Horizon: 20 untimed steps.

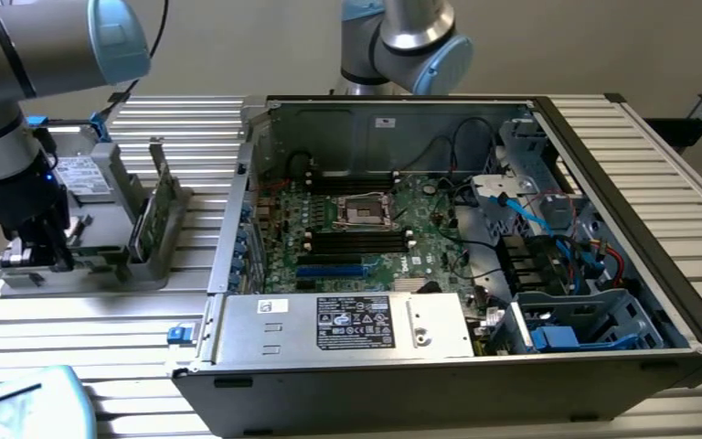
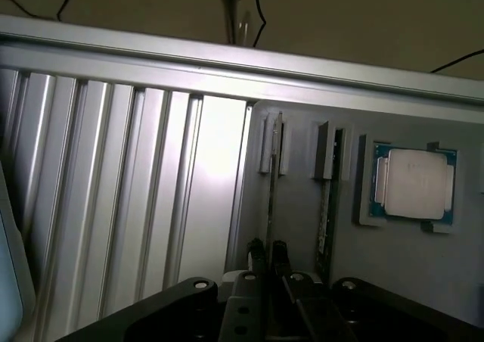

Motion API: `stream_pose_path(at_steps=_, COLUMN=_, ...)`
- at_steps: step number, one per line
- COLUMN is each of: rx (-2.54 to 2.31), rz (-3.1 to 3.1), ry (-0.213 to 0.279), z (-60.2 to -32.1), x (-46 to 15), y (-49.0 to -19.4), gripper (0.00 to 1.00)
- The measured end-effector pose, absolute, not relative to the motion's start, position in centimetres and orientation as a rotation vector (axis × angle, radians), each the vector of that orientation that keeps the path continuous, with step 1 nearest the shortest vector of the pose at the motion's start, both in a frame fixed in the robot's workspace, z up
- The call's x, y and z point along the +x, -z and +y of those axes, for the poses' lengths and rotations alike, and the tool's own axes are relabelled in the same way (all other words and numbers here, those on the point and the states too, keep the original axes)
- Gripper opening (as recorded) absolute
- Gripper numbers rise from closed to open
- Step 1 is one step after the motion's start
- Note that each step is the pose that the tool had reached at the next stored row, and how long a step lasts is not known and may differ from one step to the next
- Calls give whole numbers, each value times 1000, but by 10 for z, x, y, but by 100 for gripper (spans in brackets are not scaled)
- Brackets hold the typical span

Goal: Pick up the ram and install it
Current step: 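Pick up the ram and move it above insertion slot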

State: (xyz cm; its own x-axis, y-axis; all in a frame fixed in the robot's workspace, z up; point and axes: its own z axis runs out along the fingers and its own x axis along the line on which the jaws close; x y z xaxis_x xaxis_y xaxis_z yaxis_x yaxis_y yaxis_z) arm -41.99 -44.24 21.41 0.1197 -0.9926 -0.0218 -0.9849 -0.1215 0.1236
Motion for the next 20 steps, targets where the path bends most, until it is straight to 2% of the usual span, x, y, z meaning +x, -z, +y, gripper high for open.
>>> stream_pose_path(at_steps=9, rx=2284, rz=-2023, ry=149, z=-442, x=-419, y=-235, gripper=14)
stream_pose_path(at_steps=20, rx=2282, rz=-2022, ry=148, z=-442, x=-391, y=-281, gripper=14)
